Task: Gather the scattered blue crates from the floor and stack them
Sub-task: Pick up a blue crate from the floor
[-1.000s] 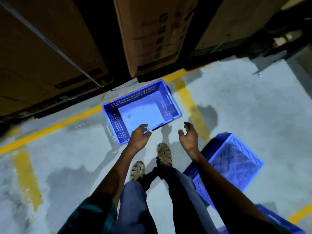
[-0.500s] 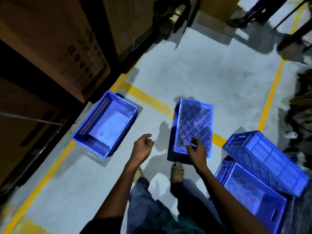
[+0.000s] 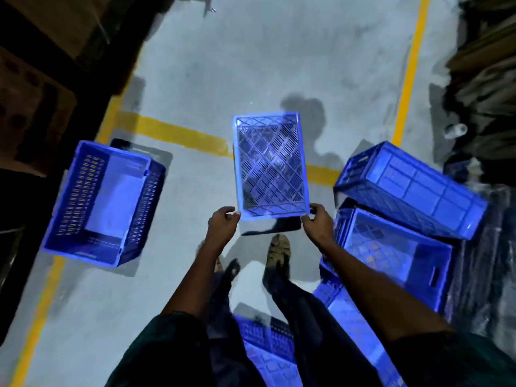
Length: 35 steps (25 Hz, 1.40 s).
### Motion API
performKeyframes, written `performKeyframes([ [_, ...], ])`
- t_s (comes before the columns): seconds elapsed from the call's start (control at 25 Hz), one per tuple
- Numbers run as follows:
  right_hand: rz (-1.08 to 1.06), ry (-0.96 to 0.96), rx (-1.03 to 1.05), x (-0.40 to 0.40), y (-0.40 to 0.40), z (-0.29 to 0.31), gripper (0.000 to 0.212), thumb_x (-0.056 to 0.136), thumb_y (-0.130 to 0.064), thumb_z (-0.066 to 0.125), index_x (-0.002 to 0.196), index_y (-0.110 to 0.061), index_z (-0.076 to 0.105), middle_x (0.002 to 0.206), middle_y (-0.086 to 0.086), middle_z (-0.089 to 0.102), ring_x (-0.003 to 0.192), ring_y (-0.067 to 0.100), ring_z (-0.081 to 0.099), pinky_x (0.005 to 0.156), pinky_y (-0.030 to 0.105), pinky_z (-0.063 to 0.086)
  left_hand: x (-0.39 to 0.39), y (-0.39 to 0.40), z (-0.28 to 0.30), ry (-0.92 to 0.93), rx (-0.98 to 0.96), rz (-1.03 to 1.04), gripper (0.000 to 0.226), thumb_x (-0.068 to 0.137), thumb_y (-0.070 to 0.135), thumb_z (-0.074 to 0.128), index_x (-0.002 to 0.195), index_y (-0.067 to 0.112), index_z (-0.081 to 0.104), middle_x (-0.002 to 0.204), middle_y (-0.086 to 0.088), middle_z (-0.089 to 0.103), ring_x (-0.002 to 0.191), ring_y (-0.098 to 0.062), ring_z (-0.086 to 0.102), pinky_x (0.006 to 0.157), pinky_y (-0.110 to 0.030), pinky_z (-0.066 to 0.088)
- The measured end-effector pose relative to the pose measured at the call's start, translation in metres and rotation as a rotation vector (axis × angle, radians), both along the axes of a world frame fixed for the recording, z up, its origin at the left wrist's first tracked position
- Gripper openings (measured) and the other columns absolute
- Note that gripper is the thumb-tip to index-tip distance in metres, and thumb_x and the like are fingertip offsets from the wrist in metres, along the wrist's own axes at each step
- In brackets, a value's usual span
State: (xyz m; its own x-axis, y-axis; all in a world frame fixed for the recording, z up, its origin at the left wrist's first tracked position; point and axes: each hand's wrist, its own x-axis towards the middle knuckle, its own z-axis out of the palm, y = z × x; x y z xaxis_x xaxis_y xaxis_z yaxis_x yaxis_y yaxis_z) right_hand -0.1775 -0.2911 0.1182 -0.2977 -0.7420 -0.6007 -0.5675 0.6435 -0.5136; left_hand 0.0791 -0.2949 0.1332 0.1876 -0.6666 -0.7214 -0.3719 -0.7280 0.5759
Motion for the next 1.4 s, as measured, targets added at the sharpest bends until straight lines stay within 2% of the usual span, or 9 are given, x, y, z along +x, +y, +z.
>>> performKeyframes([
  [0.4,-0.232,-0.027,0.128,-0.048,-0.019,-0.235,0.058,0.089,-0.029,0.059,0.141,-0.011,0.041,0.137,0.011,0.049,0.112,0.032,0.057,0.091,0.045,0.051,-0.041,-0.04,-0.255,-0.064,0.146,0.044,0.052,0.092,0.032,0.064,0.136,0.008,0.05,0.121,-0.011,0.062,0.109,-0.031,0.06,0.091,-0.038,0.048],
  [0.56,-0.39,-0.052,0.159,-0.052,-0.019,-0.312,0.06,0.085,-0.032,0.063,0.137,-0.009,0.042,0.135,0.014,0.049,0.118,0.036,0.054,0.096,0.05,0.049,-0.047,-0.039,-0.334,-0.056,0.23,0.053,0.037,0.076,0.036,0.064,0.099,0.008,0.058,0.09,-0.013,0.061,0.08,-0.026,0.057,0.07,-0.036,0.043],
  [0.72,-0.458,-0.059,0.179,-0.049,-0.02,-0.34,0.08,0.086,-0.038,0.066,0.149,-0.006,0.028,0.148,0.014,0.036,0.131,0.034,0.043,0.106,0.045,0.043,-0.047,-0.032,-0.371,-0.07,0.218,0.053,0.051,0.07,0.043,0.064,0.101,0.003,0.065,0.09,-0.015,0.07,0.073,-0.028,0.062,0.065,-0.031,0.045],
  [0.84,-0.512,-0.048,0.174,-0.053,-0.03,-0.333,0.084,0.076,-0.047,0.067,0.144,-0.008,0.036,0.14,0.014,0.042,0.114,0.034,0.054,0.097,0.045,0.05,-0.045,-0.034,-0.367,-0.138,0.207,0.066,0.055,0.062,0.052,0.064,0.095,0.009,0.067,0.089,-0.012,0.073,0.082,-0.032,0.07,0.07,-0.038,0.057],
  [0.92,-0.488,-0.02,0.145,-0.054,-0.032,-0.315,0.074,0.071,-0.05,0.066,0.131,-0.011,0.049,0.126,0.012,0.048,0.097,0.03,0.059,0.089,0.044,0.054,-0.043,-0.037,-0.341,-0.185,0.15,0.061,0.052,0.07,0.051,0.066,0.1,0.009,0.064,0.093,-0.01,0.07,0.086,-0.029,0.067,0.079,-0.04,0.057],
  [1.04,-0.452,0.014,0.041,-0.051,-0.032,-0.275,0.058,0.078,-0.04,0.068,0.127,-0.012,0.053,0.118,0.01,0.047,0.097,0.029,0.057,0.086,0.04,0.052,-0.042,-0.042,-0.295,-0.229,0.041,0.071,0.043,0.084,0.043,0.068,0.107,0.006,0.06,0.096,-0.009,0.065,0.089,-0.027,0.061,0.082,-0.038,0.051],
  [1.16,-0.456,0.009,-0.07,-0.046,-0.034,-0.217,0.055,0.083,-0.035,0.067,0.132,-0.014,0.051,0.121,0.01,0.046,0.091,0.022,0.057,0.078,0.035,0.048,-0.046,-0.048,-0.236,-0.283,-0.029,0.146,0.041,0.086,0.043,0.067,0.107,0.008,0.061,0.093,-0.006,0.063,0.088,-0.024,0.057,0.081,-0.033,0.047],
  [1.28,-0.441,0.019,-0.13,-0.036,-0.037,-0.162,0.057,0.088,-0.027,0.066,0.139,-0.011,0.046,0.13,0.012,0.044,0.069,-0.003,0.047,0.07,0.019,0.035,-0.045,-0.051,-0.19,-0.271,-0.052,0.276,0.044,0.083,0.047,0.065,0.107,0.01,0.06,0.094,-0.006,0.063,0.092,-0.028,0.061,0.088,-0.039,0.051],
  [1.4,-0.388,0.033,-0.159,-0.03,-0.042,-0.114,0.063,0.091,-0.028,0.064,0.146,-0.01,0.038,0.136,0.013,0.041,0.065,-0.003,0.046,0.07,0.02,0.034,-0.036,-0.056,-0.151,-0.27,-0.086,0.349,0.051,0.075,0.053,0.061,0.102,0.009,0.063,0.095,-0.01,0.068,0.093,-0.033,0.064,0.087,-0.044,0.054],
])
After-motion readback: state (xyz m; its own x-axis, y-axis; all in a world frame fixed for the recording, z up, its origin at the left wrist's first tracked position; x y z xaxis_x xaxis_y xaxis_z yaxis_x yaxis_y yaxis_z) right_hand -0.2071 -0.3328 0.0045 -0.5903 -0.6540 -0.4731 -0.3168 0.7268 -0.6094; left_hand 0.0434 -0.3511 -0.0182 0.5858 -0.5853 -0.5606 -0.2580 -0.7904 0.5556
